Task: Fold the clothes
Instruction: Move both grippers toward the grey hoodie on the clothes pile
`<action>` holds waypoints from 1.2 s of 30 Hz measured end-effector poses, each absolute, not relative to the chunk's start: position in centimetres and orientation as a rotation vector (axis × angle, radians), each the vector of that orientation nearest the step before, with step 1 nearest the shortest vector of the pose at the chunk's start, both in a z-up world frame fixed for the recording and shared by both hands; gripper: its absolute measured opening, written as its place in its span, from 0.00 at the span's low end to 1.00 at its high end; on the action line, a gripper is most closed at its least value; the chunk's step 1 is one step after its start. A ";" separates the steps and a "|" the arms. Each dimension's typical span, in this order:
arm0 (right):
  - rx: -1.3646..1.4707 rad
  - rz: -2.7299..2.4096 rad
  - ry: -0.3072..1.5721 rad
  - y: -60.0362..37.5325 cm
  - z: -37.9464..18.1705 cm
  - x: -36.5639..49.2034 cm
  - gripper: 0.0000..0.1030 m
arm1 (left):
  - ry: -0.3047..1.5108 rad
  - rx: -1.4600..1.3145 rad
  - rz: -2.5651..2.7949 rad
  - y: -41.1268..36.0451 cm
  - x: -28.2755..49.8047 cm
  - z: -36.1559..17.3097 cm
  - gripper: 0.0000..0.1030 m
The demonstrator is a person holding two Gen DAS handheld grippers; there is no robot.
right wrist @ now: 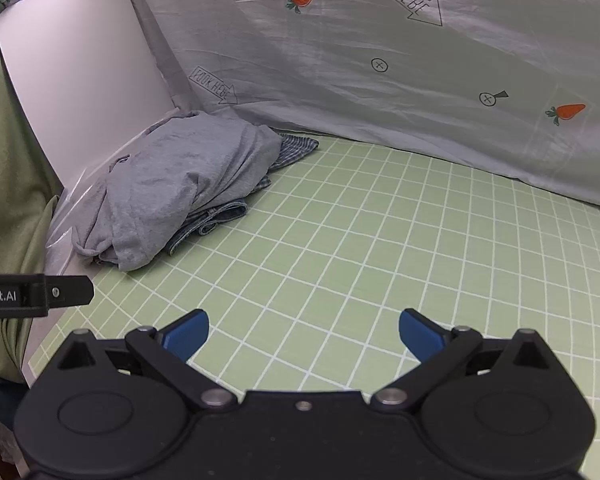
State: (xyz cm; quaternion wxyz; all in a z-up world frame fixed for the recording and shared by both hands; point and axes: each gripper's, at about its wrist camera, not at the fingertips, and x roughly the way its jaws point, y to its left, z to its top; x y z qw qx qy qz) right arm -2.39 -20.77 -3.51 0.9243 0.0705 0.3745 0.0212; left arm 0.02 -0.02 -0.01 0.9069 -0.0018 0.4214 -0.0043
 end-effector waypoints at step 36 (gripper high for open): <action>0.134 0.049 0.774 -20.9 -3.7 -2.5 1.00 | 0.885 -0.006 -0.018 -0.3 0.1 -0.3 1.00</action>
